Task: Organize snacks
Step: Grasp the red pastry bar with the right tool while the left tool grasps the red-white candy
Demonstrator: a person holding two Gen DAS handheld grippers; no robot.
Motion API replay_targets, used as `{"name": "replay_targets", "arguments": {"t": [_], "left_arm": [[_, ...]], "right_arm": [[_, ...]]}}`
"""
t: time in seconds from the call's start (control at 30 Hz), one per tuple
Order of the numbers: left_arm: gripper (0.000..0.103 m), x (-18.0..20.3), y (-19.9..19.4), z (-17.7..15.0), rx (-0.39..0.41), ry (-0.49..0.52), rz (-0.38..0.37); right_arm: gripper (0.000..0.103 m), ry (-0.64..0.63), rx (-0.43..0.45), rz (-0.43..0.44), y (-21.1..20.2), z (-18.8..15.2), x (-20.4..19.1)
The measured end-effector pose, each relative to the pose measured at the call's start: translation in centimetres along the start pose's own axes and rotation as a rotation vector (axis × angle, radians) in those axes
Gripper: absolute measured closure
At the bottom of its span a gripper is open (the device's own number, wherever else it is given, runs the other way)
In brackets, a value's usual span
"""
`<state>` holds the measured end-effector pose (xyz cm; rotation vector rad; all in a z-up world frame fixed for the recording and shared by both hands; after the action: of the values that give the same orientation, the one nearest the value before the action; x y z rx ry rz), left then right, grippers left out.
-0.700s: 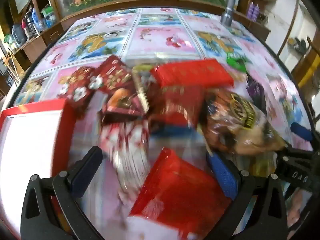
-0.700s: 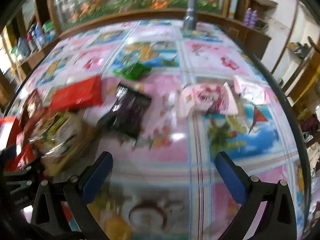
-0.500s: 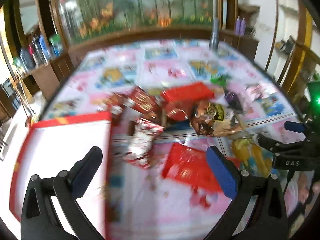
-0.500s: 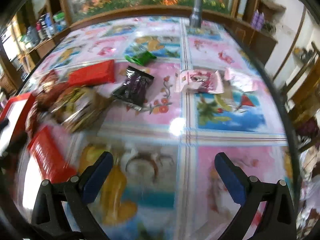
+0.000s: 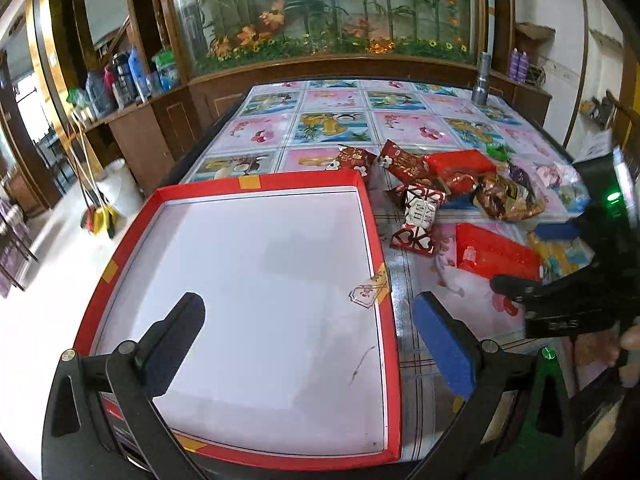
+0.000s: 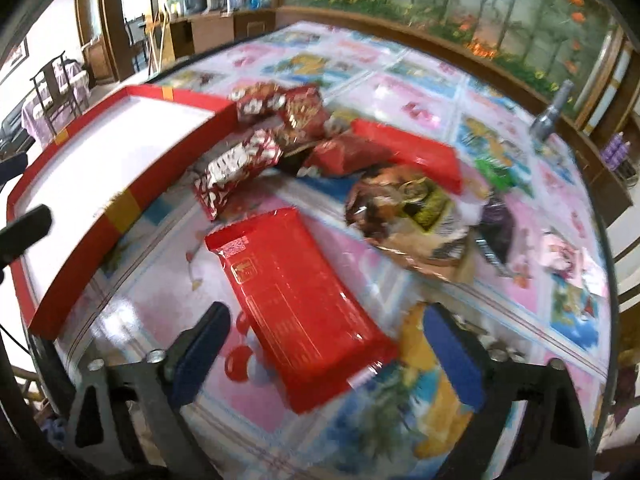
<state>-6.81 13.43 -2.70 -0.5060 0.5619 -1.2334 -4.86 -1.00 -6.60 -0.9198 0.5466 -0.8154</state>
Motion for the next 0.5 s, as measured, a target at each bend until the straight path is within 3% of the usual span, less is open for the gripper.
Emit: {"name": "replay_targets", "arguments": {"t": [0.13,0.3,0.37,0.4,0.5], "left_arm": [[0.0,0.6,-1.0,1.6,-0.019,0.041,-0.028],[0.0,3.8,-0.6,2.8,-0.047,0.134,-0.143],[0.0,5.4,-0.5,3.4,-0.05,0.173,-0.176],[0.0,6.1,-0.4,3.6,-0.052,0.19,-0.177],[0.0,8.8,0.1,4.1,-0.088,0.247,-0.216]], "right_arm": [[0.014,0.038,-0.043,0.073,1.2,0.0,0.4],[0.019,0.038,-0.053,0.114,1.1,-0.4,0.5],[0.04,0.03,-0.036,0.118,0.7,-0.5,0.5],[0.045,0.03,-0.032,0.117,0.4,-0.5,0.7],[0.05,0.048,-0.027,0.123,-0.2,-0.9,1.5]]}}
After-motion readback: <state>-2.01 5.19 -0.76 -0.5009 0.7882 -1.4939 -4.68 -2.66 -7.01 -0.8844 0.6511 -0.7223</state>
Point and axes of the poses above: each gripper's, at about its wrist camera, not at the fingertips, and y roughly the way its jaws point, x to its right, z to its top, the point moved 9 cm from there along y, roughly the way its jaws point, and after that the axes turned 14 degrees about z, right-handed, at the moved point
